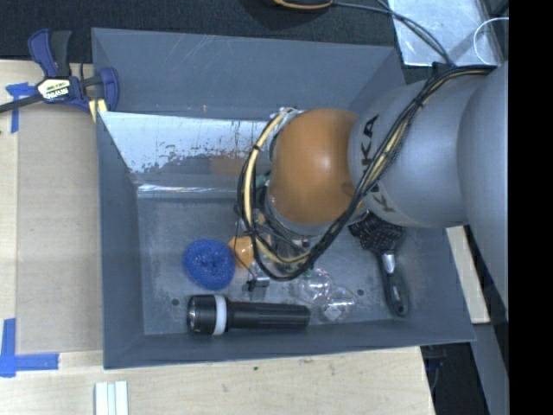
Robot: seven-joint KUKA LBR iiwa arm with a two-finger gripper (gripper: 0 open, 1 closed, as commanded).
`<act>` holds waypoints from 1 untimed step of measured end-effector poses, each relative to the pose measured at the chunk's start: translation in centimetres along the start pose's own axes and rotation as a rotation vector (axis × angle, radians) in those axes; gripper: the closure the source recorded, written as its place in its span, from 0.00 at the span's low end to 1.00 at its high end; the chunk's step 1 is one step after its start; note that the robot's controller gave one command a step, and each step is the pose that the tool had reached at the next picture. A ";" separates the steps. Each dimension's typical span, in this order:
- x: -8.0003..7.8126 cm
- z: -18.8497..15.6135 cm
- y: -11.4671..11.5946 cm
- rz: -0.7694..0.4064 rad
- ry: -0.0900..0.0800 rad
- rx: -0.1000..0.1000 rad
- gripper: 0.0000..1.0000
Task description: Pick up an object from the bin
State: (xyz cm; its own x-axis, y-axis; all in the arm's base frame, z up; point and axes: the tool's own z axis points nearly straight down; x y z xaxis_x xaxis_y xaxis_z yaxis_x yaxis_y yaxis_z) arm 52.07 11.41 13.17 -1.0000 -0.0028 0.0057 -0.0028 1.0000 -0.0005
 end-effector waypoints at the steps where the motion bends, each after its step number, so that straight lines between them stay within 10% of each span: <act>1: -0.2 -0.5 -0.1 0.004 -0.008 -0.001 0.00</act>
Offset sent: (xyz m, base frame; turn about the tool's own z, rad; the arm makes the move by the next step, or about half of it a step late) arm -0.0311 -0.0773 -0.0617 -0.1450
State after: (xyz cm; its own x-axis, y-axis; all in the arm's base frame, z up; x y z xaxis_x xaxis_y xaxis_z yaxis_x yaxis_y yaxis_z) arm 52.27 11.36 13.63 -1.0000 0.0012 -0.0024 0.0012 1.0000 0.0007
